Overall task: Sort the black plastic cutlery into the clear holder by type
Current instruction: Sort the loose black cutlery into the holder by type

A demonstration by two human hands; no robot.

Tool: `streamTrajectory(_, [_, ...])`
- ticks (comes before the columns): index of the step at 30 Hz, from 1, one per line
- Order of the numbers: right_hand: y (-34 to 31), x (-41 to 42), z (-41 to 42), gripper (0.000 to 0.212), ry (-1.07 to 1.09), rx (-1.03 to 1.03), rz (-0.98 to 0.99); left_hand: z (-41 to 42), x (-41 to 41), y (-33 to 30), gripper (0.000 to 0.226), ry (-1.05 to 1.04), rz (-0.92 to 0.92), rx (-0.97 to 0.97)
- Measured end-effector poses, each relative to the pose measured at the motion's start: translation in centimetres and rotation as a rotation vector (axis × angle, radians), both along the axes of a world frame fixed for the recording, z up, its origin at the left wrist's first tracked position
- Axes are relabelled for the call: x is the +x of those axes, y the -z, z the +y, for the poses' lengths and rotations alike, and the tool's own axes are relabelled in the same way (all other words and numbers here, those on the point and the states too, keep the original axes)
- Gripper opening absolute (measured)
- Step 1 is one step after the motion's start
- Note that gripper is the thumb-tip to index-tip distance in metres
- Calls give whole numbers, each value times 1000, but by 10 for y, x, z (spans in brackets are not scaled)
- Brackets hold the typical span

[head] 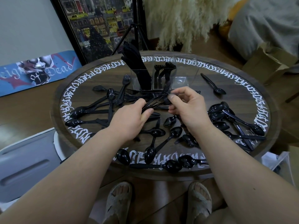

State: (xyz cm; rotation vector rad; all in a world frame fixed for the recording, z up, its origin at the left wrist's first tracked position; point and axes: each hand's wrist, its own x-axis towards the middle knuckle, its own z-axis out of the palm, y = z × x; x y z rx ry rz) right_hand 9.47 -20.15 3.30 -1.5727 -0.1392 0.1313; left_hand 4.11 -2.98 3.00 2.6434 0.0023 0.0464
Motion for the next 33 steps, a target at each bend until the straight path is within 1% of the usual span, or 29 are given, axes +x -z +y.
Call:
streamTrajectory(3, [1, 0, -2, 15, 16, -34, -19, 2, -1, 1, 29, -5, -8, 31])
streamTrajectory(6, [5, 1, -2, 25, 85, -54, -7, 0, -1, 0, 30, 14, -26, 61])
streamTrajectory(8, [5, 3, -1, 26, 145, -72, 1, -3, -1, -1, 30, 36, -43, 59])
streamTrajectory(13, [4, 6, 1, 18, 242, -3, 50, -8, -1, -1, 27, 60, -77, 39])
streamTrajectory(18, [1, 5, 3, 9, 229, -3, 79, -6, -2, 1, 25, 27, -120, -47])
streamTrajectory(21, [0, 5, 3, 9, 239, 47, 131, -6, -4, 0, 31, 87, -85, -61])
streamTrajectory(23, [-1, 5, 4, 13, 232, 102, 173, -6, -3, 0, 35, 100, -59, -41])
streamTrajectory(26, [-3, 4, 3, 27, 203, 166, 200, -5, -2, 2, 36, 75, -34, 9])
streamTrajectory(28, [-2, 3, 3, 25, 163, 98, 144, -4, -1, 3, 36, 68, -38, 28])
streamTrajectory(30, [0, 3, 3, 12, 144, 26, 86, -2, 0, 4, 37, 54, -44, 49])
streamTrajectory(31, [0, 3, 3, 12, 152, -1, 66, -1, 0, 5, 37, 46, -40, 56])
streamTrajectory(33, [1, 3, 3, 18, 177, -42, 38, -2, 0, 6, 38, 35, -38, 50])
